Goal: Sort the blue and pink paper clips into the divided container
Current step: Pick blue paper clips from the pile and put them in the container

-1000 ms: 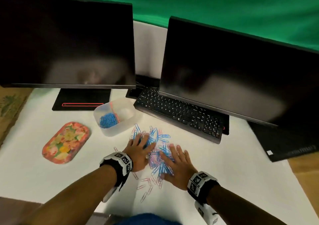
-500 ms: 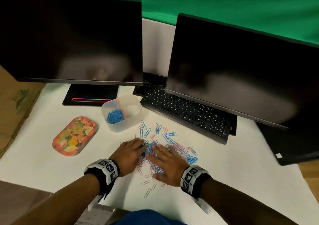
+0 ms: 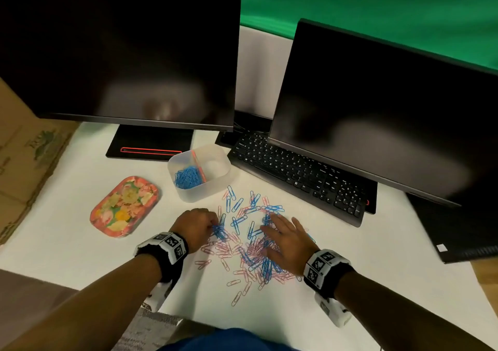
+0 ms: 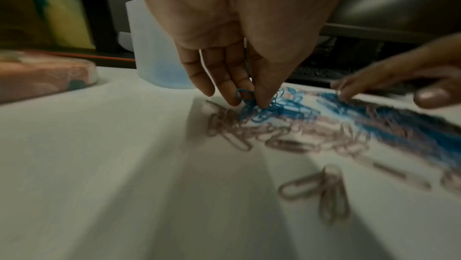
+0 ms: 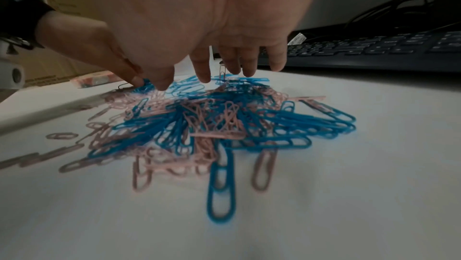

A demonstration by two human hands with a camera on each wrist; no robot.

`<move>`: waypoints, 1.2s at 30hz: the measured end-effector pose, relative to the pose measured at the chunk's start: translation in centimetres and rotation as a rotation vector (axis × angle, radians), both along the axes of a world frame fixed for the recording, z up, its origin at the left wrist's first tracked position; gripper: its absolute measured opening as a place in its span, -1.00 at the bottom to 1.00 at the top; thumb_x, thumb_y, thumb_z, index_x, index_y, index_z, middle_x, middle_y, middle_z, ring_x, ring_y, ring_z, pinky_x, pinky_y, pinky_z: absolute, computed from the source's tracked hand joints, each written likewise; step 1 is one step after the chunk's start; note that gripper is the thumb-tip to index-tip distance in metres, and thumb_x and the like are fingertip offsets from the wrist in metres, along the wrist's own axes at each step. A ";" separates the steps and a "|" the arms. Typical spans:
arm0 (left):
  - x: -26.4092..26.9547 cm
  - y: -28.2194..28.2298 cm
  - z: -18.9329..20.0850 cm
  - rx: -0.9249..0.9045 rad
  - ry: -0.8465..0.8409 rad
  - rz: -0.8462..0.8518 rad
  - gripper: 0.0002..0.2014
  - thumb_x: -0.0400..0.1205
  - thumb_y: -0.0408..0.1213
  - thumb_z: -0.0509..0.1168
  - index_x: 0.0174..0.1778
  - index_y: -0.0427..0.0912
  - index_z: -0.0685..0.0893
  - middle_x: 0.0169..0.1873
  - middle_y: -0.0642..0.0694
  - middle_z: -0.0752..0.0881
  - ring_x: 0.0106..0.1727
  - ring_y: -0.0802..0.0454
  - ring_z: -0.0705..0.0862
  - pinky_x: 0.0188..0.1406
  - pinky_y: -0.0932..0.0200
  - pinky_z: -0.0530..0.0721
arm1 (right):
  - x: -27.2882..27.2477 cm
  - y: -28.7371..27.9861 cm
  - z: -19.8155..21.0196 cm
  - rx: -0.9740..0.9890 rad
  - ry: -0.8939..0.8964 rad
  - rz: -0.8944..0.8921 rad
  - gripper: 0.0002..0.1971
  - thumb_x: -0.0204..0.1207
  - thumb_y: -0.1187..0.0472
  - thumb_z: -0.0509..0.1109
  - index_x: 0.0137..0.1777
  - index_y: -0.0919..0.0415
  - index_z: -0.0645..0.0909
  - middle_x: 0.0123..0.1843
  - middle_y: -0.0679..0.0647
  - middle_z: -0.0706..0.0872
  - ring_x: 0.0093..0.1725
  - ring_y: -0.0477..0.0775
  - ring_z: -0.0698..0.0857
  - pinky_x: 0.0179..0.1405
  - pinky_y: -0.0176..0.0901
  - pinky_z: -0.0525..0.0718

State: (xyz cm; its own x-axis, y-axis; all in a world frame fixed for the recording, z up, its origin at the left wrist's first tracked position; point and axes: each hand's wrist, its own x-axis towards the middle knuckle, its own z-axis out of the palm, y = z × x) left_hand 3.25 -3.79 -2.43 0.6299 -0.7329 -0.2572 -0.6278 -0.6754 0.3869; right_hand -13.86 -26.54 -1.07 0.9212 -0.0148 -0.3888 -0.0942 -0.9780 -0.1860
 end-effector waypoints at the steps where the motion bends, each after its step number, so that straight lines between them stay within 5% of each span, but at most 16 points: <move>1: 0.1 -0.1 0.2 -0.034 0.062 0.068 -0.85 0.55 -0.24 0.32 -0.03 0.04 0.74 -0.07 0.02 0.77 -0.01 -0.03 0.71 -0.04 0.17 0.60 | 0.2 0.2 0.2 0.008 -0.015 -0.011 -0.37 0.64 -0.24 0.08 0.66 -0.06 0.13 0.74 0.08 -0.04 0.71 0.11 -0.03 0.66 0.17 -0.12; 5: 0.6 -0.5 1.8 -0.223 0.248 0.250 -0.82 0.49 -0.38 0.39 -0.32 0.03 0.69 -0.32 0.05 0.78 -0.21 0.06 0.74 -0.13 0.26 0.63 | 0.9 0.7 0.8 0.061 -0.059 -0.055 -0.40 0.64 -0.17 0.14 0.63 -0.02 0.21 0.73 0.08 0.04 0.69 0.09 0.05 0.66 0.12 -0.09; 8: 1.2 -0.3 2.8 -0.289 0.309 0.291 -0.79 0.51 -0.41 0.40 -0.27 0.04 0.65 -0.32 0.00 0.77 -0.22 0.05 0.72 -0.14 0.27 0.62 | 1.5 0.9 1.2 0.103 -0.069 -0.089 -0.41 0.63 -0.14 0.17 0.63 -0.01 0.24 0.72 0.08 0.08 0.69 0.08 0.07 0.66 0.09 -0.09; 11: 1.5 0.0 3.1 -0.199 0.300 0.271 -0.85 0.53 -0.33 0.40 -0.07 0.00 0.65 -0.25 0.00 0.74 -0.19 -0.01 0.70 -0.13 0.23 0.60 | 2.0 1.1 1.0 0.092 -0.071 -0.073 -0.42 0.62 -0.16 0.15 0.61 -0.01 0.27 0.70 0.10 0.13 0.66 0.11 0.14 0.64 0.03 0.01; 15: 0.3 -0.8 2.2 0.095 0.138 0.088 -0.64 0.50 -0.03 0.42 0.20 0.03 0.64 0.07 0.02 0.64 0.10 -0.03 0.66 0.08 0.15 0.58 | 2.8 2.0 0.4 0.089 -0.055 -0.061 -0.43 0.62 -0.15 0.17 0.61 -0.03 0.26 0.69 0.11 0.18 0.65 0.14 0.16 0.65 0.03 0.03; 22: -0.6 -2.0 1.1 0.141 -0.030 0.045 -0.85 0.56 -0.26 0.21 -0.04 -0.03 0.66 0.01 -0.07 0.70 0.06 -0.14 0.67 -0.08 0.10 0.55 | 3.6 2.4 -0.2 0.035 -0.012 -0.038 -0.48 0.64 0.03 0.19 0.60 -0.03 0.28 0.67 0.09 0.23 0.65 0.13 0.17 0.66 0.07 0.00; 27: -0.4 -1.8 1.5 0.206 0.039 0.023 -0.60 0.55 -0.06 0.32 0.29 -0.07 0.54 0.19 -0.08 0.57 0.23 -0.14 0.61 0.14 0.00 0.60 | 5.1 2.5 -0.5 0.016 -0.105 -0.025 -0.55 0.62 0.21 0.22 0.51 -0.02 0.44 0.48 0.04 0.47 0.50 0.13 0.37 0.55 -0.03 0.19; 31: -0.7 -2.2 1.4 0.277 -0.025 -0.022 -0.75 0.58 -0.18 0.25 0.15 -0.12 0.66 0.15 -0.14 0.60 0.18 -0.18 0.63 0.11 -0.06 0.64 | 6.8 3.3 -0.5 -0.049 -0.092 0.078 -0.67 0.58 0.24 0.29 0.31 0.01 0.61 0.28 0.07 0.58 0.34 0.17 0.48 0.39 0.06 0.36; 36: -0.1 -2.0 1.6 0.169 0.034 0.044 -0.83 0.54 -0.22 0.28 -0.03 -0.02 0.75 0.03 -0.04 0.71 0.07 -0.09 0.67 -0.04 0.14 0.61 | 7.2 2.8 -0.5 -0.031 -0.131 0.074 -0.81 0.60 0.20 0.26 0.08 0.08 0.70 0.12 0.07 0.63 0.20 0.18 0.54 0.21 0.00 0.40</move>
